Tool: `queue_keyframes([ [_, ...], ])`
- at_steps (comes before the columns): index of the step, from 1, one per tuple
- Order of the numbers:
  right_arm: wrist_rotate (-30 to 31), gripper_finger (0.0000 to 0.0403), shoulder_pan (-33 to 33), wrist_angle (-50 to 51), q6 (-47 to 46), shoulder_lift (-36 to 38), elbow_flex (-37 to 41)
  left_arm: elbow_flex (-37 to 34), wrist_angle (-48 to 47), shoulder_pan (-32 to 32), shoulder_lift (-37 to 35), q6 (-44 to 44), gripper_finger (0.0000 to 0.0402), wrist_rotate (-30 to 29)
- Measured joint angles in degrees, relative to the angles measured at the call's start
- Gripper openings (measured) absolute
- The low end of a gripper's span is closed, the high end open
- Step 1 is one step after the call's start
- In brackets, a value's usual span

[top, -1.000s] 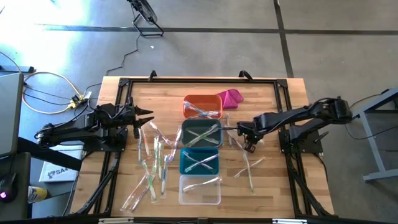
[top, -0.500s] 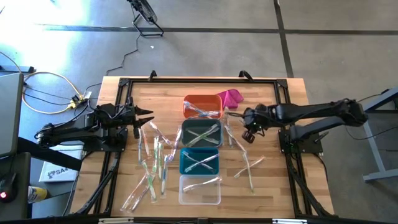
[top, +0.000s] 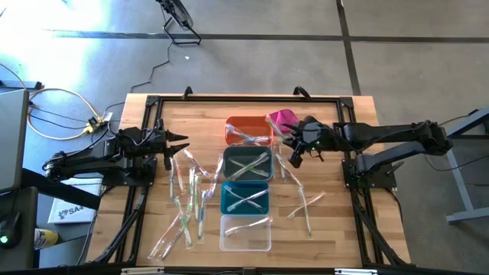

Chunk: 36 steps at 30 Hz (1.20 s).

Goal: Pick & Place Toothbrushes
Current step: Put the green toothbrush into the green bin

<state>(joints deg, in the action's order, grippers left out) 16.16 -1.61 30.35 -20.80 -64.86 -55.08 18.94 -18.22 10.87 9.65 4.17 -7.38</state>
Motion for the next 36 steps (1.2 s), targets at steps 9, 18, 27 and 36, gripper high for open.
queue_keyframes([
  [9,-0.16,0.0013,1.44,-16.16,9.07,-1.80,0.02,0.00,0.00,0.00,0.00,0.02,0.0113,0.00],
  [18,-5.71,0.0013,1.99,-24.65,10.80,-8.48,-0.01,0.00,0.00,-0.01,0.00,0.02,0.0113,0.00],
  [27,-12.45,0.0013,1.99,-29.92,10.48,-14.89,0.03,0.00,0.02,0.00,0.00,0.04,0.0113,0.00],
  [36,-16.31,0.0013,1.98,-27.19,8.58,-19.51,-4.95,0.00,0.04,0.00,0.00,0.04,0.0113,0.00],
])
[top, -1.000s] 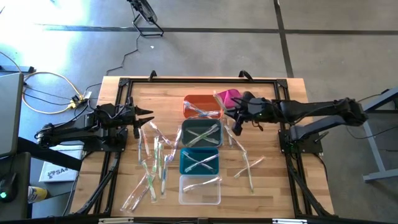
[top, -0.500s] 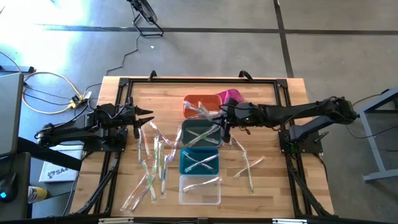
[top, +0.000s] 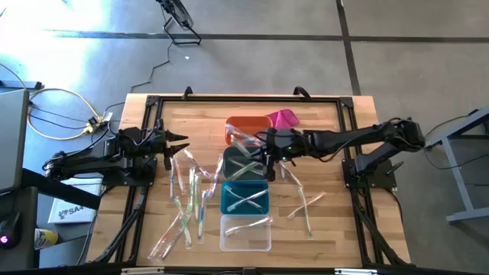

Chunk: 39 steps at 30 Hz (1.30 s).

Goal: Pick & Place Toothbrushes
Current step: Put the green toothbrush into the green bin

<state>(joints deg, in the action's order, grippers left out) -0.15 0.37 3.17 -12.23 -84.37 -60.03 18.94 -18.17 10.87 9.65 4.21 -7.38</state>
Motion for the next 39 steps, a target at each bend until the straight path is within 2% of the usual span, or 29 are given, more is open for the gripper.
queue_keyframes([
  [11,-0.22,0.0013,-0.09,14.79,0.03,-9.19,-10.63,0.00,0.00,0.00,0.02,0.00,0.0113,0.00],
  [16,-4.30,0.0013,-1.17,15.51,-0.04,-11.17,-10.75,0.00,-0.01,0.00,0.01,0.00,0.0113,0.00],
  [32,-4.32,0.0013,-2.74,16.32,0.34,-15.56,-9.55,0.00,-0.24,0.00,0.02,-0.05,0.0113,0.02],
  [39,-4.47,0.0013,-2.78,16.76,0.45,-16.57,-9.28,-0.01,-3.73,0.00,0.00,-3.38,0.0113,0.02],
])
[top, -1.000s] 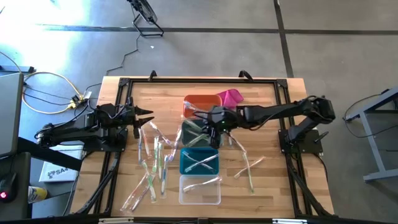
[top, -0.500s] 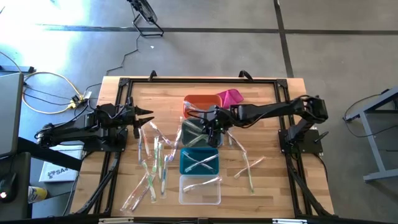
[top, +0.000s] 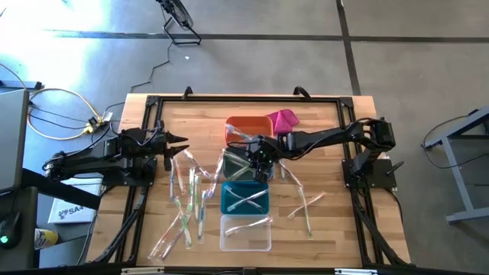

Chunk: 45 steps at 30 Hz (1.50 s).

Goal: Pick & Place Toothbrushes
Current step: Put the green toothbrush into the green bin, then put the purple toothbrush into the blue bin

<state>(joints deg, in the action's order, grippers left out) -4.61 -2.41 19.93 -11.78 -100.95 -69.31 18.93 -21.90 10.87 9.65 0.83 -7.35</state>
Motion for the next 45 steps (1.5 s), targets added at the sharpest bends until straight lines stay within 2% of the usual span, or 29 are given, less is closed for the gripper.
queue_keyframes([
  [11,-0.06,0.0013,-0.01,3.52,-1.74,-0.76,-0.01,-0.01,-0.19,0.00,0.02,-0.09,0.0113,0.00],
  [18,-0.89,0.0013,0.00,1.97,-1.72,-3.69,0.04,-0.01,-0.21,0.00,0.01,-0.12,0.0113,0.00],
  [28,-2.05,0.0014,-0.29,2.46,-1.90,-4.15,-0.05,-0.01,-0.23,0.00,0.02,-0.11,0.0113,0.00],
  [31,-2.96,0.0026,-0.29,2.46,-1.98,-4.15,-0.05,-0.01,-0.21,-0.01,0.00,0.24,0.0113,-0.01],
  [40,-0.90,0.0099,-0.23,2.31,-1.92,-4.11,-0.05,-0.01,2.31,0.00,0.00,2.35,0.0113,-0.04],
  [45,-1.64,0.0113,-0.38,2.32,-2.09,-3.96,-0.05,-0.01,2.23,0.00,0.01,2.35,0.0113,-0.04],
])
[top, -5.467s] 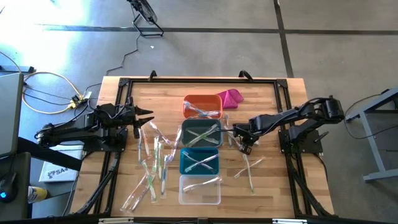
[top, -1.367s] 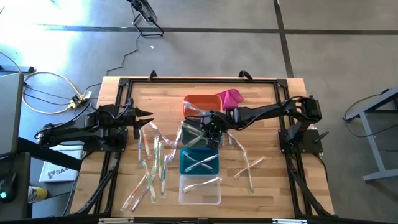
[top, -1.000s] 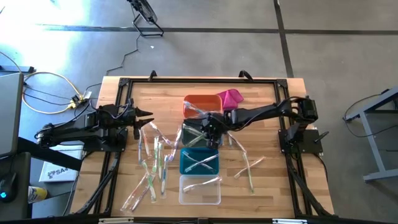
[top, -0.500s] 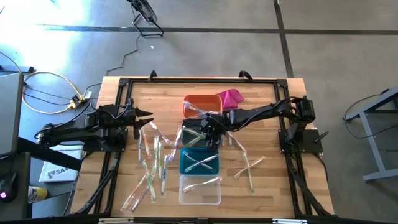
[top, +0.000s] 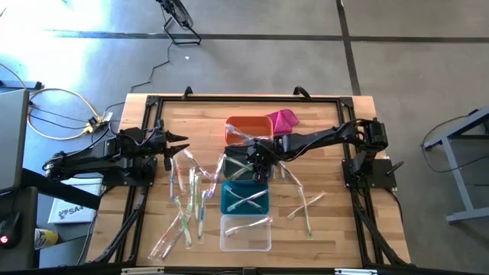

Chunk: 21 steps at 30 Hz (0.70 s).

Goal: Pick & Place Toothbrushes
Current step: Put the purple toothbrush into the blue bin

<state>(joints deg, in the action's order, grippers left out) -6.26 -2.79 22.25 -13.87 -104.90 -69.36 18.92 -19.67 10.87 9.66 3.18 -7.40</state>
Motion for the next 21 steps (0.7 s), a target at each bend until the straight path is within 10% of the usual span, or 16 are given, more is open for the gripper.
queue_keyframes([
  [21,0.34,0.0088,0.00,6.40,0.61,13.61,-0.04,0.00,0.03,0.00,-0.01,-0.02,0.0113,0.00],
])
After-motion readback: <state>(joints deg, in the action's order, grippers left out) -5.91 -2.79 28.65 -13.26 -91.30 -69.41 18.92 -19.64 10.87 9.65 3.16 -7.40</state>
